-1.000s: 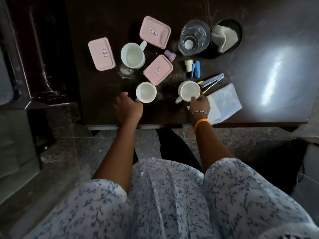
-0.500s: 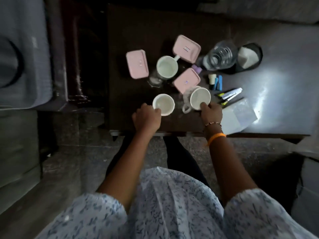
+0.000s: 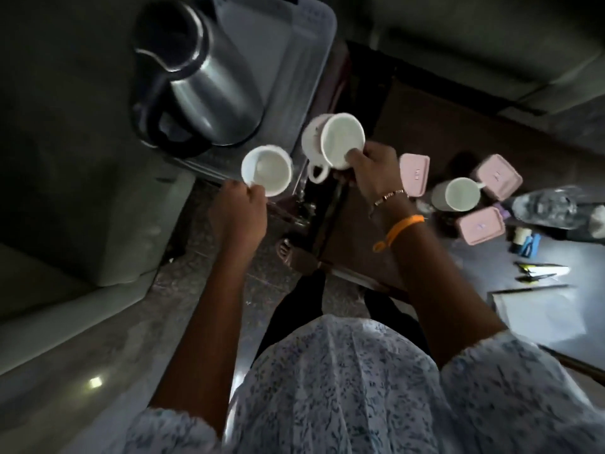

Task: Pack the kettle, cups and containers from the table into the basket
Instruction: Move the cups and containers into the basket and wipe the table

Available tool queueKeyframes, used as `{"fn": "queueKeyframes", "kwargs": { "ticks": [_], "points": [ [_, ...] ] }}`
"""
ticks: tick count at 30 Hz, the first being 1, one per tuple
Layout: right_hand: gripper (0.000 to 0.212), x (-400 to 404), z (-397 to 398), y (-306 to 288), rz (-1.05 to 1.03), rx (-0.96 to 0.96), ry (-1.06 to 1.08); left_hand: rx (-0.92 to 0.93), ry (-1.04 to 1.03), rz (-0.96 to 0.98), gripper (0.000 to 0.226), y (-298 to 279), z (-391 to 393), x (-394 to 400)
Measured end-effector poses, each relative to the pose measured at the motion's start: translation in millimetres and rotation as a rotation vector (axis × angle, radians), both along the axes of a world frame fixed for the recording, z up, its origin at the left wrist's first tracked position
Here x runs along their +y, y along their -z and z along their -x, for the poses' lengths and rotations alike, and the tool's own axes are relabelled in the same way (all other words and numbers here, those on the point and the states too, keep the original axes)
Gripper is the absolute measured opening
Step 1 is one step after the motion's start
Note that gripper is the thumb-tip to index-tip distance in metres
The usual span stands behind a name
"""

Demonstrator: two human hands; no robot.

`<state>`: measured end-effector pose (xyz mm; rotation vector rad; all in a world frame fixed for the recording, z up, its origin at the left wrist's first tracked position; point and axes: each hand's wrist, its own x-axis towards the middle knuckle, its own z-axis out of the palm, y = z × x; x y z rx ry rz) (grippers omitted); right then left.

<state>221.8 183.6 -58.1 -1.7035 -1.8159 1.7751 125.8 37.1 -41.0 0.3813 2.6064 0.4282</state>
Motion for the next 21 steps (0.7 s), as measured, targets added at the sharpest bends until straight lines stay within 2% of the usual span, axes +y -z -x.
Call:
{"fn": "queueKeyframes", "kwargs": {
  "ticks": [4, 9, 13, 18, 21],
  "points": [
    [0.021, -2, 68, 14, -0.036, -0.041, -0.011, -0.062, -0.005, 0.058, 0.039, 16, 41, 3],
    [0.026, 8, 111, 33, -0.079, -0.149, -0.009, -0.134, 0.051, 0.19, 0.039, 41, 68, 19],
    [0.035, 14, 132, 34, -0.205, -0.305, -0.167, -0.254, 0.065, 0.205, 0.038, 57, 79, 23],
    [0.037, 17, 143, 42, -0.279, -0.461, -0.313, -0.279, 0.088, 0.241, 0.036, 70, 85, 27],
    [0.036, 15, 143, 45, -0.311, -0.514, -0.367, -0.242, 0.126, 0.3, 0.042, 80, 81, 27]
  ]
}}
